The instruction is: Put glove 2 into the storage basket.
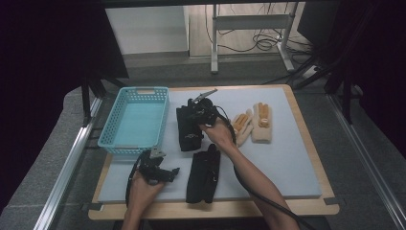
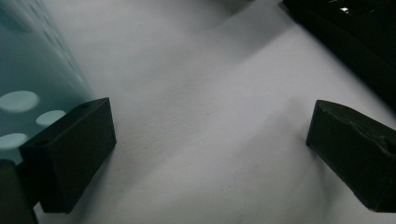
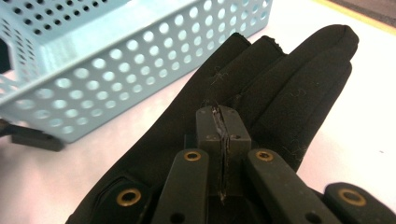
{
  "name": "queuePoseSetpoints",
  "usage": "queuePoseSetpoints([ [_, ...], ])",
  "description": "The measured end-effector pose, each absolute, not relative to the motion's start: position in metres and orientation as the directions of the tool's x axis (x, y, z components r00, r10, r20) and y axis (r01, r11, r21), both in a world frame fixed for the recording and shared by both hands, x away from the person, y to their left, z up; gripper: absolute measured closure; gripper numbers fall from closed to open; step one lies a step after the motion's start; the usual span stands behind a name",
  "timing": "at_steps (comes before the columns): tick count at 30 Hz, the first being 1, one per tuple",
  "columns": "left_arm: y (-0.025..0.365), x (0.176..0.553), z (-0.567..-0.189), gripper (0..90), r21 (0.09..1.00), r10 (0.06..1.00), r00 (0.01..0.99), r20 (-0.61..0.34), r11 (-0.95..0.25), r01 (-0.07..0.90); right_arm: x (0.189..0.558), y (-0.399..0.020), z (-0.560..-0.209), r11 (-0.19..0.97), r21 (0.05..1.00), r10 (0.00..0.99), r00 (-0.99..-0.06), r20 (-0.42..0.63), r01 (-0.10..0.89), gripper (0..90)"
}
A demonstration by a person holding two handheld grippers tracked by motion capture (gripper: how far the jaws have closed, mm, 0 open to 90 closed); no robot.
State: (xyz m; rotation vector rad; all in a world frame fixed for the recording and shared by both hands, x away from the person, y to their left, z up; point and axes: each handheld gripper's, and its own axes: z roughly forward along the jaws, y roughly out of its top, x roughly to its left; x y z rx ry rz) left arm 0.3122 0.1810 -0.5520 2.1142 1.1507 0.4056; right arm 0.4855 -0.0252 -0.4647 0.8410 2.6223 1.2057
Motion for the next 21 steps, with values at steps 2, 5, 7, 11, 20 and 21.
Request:
queuePoseSetpoints([
  [2,0.181,0.312,-0.552,1.7,0.698,0.827,0.559,-0.050,-0.372,0.612,0.480,-0.031,-0.459,0.510,0.740,0.544,-0.831,0.116,0.438,87.8],
  [5,0.181,0.312,-0.552,1.7,0.698,0.827,0.560,-0.050,-0.372,0.612,0.469,-0.041,-0.451,0.499,0.750,0.550,-0.827,0.114,0.435,87.8],
  [7,0.181,0.312,-0.552,1.7,0.698,0.827,0.559,-0.050,-0.372,0.612,0.459,-0.047,-0.446,0.492,0.754,0.556,-0.824,0.111,0.434,87.7],
  [11,0.181,0.312,-0.552,1.7,0.698,0.828,0.559,-0.052,-0.370,0.613,0.438,-0.061,-0.438,0.462,0.767,0.567,-0.814,0.131,0.445,87.7],
  [20,0.181,0.312,-0.552,1.7,0.698,0.828,0.558,-0.052,-0.369,0.613,0.390,-0.088,-0.441,0.409,0.758,0.603,-0.774,0.193,0.508,87.7],
  [21,0.181,0.312,-0.552,1.7,0.698,0.828,0.558,-0.052,-0.369,0.613,0.385,-0.090,-0.443,0.406,0.756,0.609,-0.769,0.194,0.513,87.7],
])
